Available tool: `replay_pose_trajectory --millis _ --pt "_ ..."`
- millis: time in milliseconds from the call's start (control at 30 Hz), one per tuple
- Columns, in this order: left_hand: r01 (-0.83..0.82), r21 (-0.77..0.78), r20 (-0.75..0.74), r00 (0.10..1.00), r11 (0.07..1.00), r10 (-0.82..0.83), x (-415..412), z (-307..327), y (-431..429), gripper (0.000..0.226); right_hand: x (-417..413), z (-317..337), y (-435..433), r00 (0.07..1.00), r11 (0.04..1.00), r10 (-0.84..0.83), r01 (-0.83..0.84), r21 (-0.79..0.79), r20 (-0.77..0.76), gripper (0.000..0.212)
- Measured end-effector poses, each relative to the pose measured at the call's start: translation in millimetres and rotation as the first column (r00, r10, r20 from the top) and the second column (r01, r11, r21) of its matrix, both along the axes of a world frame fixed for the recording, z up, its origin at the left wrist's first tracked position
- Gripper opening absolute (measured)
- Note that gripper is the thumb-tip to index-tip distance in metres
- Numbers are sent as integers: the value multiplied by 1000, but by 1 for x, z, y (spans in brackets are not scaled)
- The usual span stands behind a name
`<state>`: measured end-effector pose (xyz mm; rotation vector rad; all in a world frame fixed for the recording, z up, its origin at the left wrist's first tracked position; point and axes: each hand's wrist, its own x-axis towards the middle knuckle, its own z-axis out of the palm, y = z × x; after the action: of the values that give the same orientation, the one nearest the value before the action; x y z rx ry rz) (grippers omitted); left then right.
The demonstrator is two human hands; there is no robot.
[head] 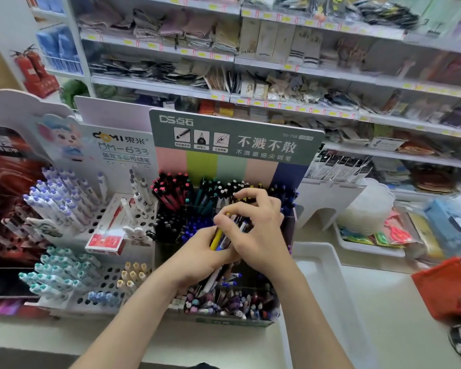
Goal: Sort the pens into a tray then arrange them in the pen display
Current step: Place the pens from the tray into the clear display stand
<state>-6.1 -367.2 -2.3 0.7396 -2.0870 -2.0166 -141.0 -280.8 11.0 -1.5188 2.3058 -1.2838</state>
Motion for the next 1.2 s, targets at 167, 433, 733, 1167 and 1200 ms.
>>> replay_pose_trajectory --millis 167,433,733,1167,1200 --pt "-73 32 -52 996 997 75 7 -1 8 49 -24 16 3 873 834 -199 389 -391 445 17" --pt "-160 36 -155 974 986 164 7 -3 17 68 -63 -11 12 908 814 -418 360 -456 -29 12" --pt "-192 179 -172 959 965 223 1 -8 32 62 -71 -35 -2 801 914 -407 355 -198 -440 15" --pt "-246 193 -212 935 950 285 5 -7 31 60 -2 -18 16 753 989 -69 137 -53 655 14" --pt "-255 181 -206 935 950 290 6 -8 30 59 -4 -18 13 747 979 -102 191 -65 658 15"
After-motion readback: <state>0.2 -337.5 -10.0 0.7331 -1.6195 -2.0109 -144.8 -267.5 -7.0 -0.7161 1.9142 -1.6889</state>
